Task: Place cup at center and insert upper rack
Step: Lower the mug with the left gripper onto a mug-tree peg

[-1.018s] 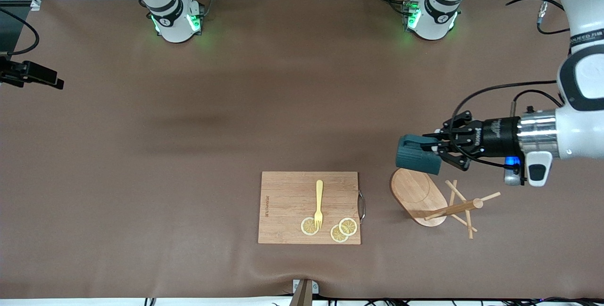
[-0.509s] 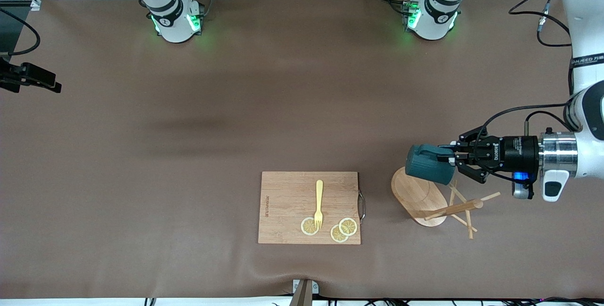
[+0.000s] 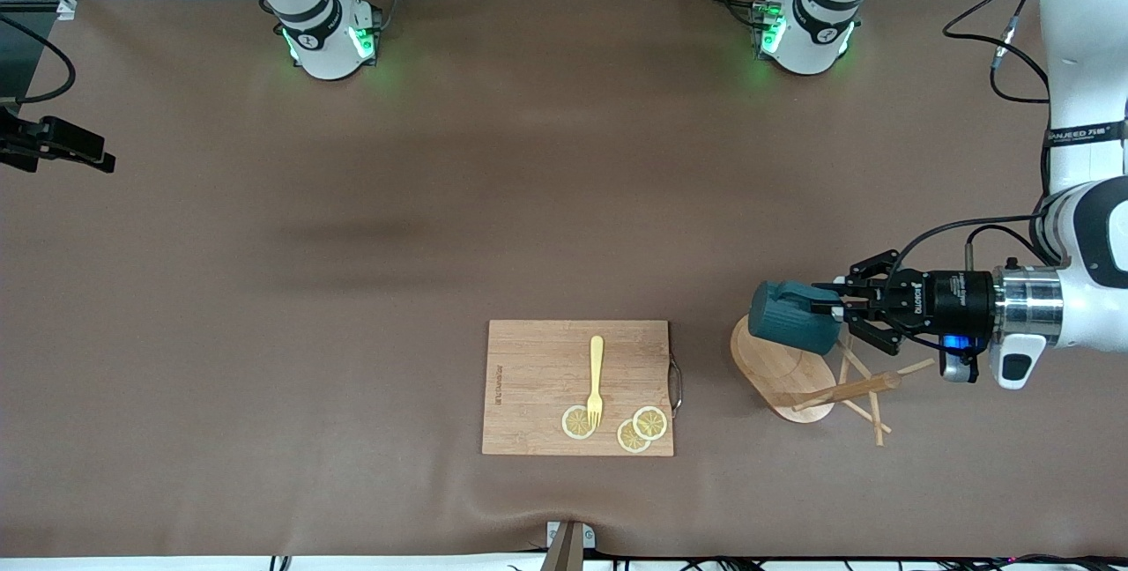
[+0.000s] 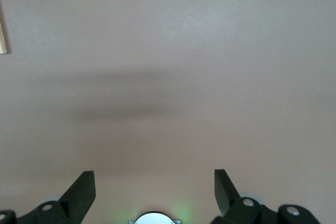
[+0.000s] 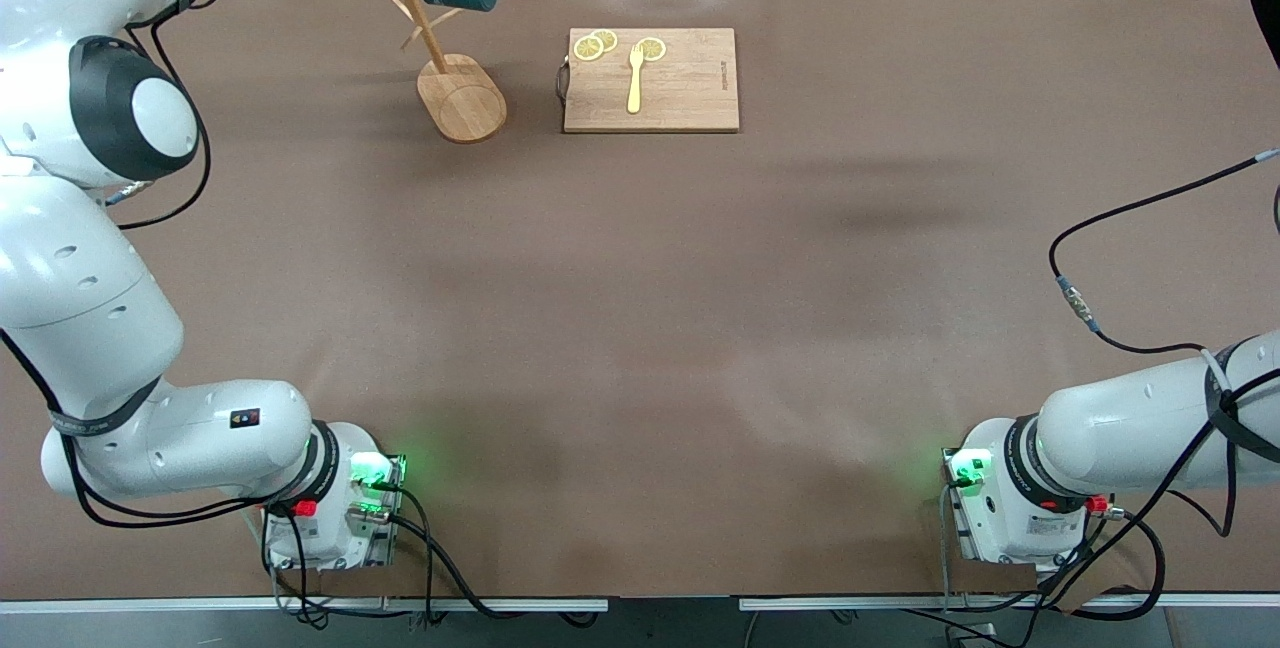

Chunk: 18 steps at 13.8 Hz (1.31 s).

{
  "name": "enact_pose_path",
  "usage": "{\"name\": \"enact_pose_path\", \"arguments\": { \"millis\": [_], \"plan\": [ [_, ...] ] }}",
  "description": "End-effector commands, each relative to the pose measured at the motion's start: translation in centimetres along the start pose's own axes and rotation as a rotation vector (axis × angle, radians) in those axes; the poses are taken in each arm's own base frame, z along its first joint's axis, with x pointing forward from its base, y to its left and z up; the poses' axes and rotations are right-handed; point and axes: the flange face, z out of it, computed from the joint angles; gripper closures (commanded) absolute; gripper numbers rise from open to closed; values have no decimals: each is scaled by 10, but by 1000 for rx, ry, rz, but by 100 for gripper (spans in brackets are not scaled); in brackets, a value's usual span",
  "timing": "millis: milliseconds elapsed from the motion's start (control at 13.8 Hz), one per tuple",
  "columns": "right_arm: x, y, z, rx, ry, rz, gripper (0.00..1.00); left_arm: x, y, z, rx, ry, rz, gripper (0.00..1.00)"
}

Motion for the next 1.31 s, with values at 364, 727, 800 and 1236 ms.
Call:
{"name": "enact_pose_path", "arguments": {
  "millis": [364,727,800,1236],
  "plan": [
    [-5,-2,1,5,-7,1,0,32,-4,-9,-38,-70,50,100],
    [-3,-3,3,3,-8,0,0,40,-2,-11,-85,-124,84,100],
    [-3,-3,3,5,-8,-1,0,40,-3,-11,-82,-128,93,100],
    [-3,-12,5,2,-15,-16,0,63,-13,-20,-88,-163,107,100]
  ]
}}
